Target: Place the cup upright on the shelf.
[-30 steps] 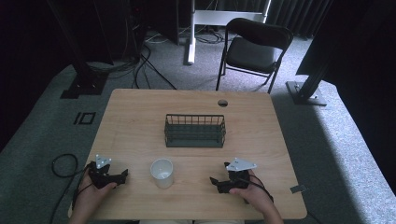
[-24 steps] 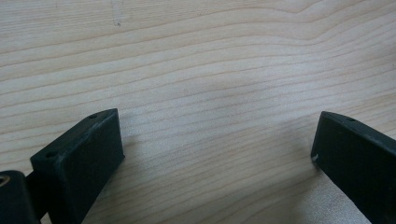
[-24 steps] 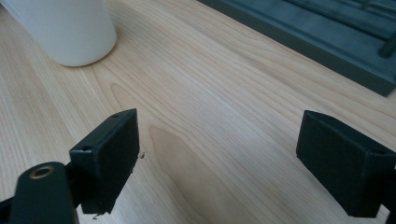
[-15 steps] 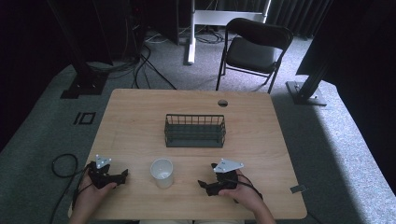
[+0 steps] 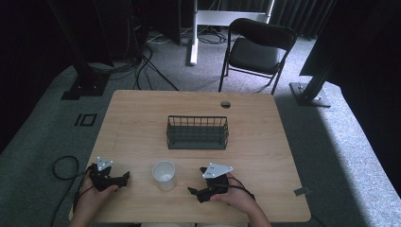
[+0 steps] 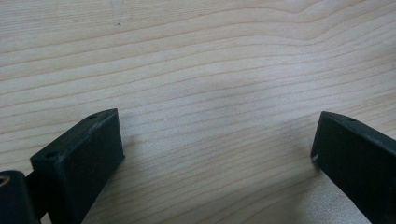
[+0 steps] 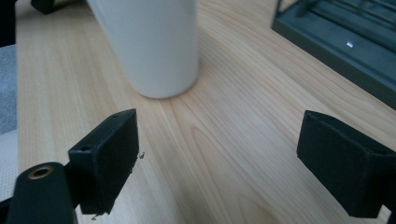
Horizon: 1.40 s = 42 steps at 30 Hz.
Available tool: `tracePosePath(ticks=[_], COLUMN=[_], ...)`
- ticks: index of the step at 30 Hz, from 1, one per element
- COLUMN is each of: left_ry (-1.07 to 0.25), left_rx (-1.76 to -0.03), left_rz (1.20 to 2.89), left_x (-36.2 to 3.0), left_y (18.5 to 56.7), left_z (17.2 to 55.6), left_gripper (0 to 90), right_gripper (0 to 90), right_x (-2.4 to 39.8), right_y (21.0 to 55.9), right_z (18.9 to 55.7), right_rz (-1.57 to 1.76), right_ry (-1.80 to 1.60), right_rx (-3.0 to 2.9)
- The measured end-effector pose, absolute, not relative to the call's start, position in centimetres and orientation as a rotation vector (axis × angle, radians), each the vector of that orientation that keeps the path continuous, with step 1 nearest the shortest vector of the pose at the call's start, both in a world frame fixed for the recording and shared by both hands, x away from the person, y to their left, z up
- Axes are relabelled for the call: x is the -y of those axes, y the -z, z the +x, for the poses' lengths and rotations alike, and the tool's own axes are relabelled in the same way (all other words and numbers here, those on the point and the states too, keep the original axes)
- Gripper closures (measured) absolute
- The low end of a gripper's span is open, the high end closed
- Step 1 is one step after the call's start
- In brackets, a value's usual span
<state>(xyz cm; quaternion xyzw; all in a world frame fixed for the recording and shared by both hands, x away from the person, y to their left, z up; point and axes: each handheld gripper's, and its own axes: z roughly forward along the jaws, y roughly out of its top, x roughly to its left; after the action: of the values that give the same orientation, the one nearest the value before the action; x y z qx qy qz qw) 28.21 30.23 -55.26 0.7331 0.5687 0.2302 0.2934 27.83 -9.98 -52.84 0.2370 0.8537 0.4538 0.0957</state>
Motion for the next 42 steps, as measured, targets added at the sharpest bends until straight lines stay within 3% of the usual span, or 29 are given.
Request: tracePosePath(ticks=[26,42], left_ry=[-0.613,-0.613], left_rx=[-1.515,-1.515], left_rz=[1.952,1.952], left_x=[-30.2,-30.2], left_y=[55.3,55.3], left_z=[28.2,28.2], left_gripper=[2.6,2.6], right_gripper=[13.0,13.0], right_x=[3.3,1.4], right_y=[52.4,51.4], right_z=[28.3,29.2], right_rz=[0.498,0.466], right_ry=[-1.475,-1.513], right_rx=[-2.544,-2.478])
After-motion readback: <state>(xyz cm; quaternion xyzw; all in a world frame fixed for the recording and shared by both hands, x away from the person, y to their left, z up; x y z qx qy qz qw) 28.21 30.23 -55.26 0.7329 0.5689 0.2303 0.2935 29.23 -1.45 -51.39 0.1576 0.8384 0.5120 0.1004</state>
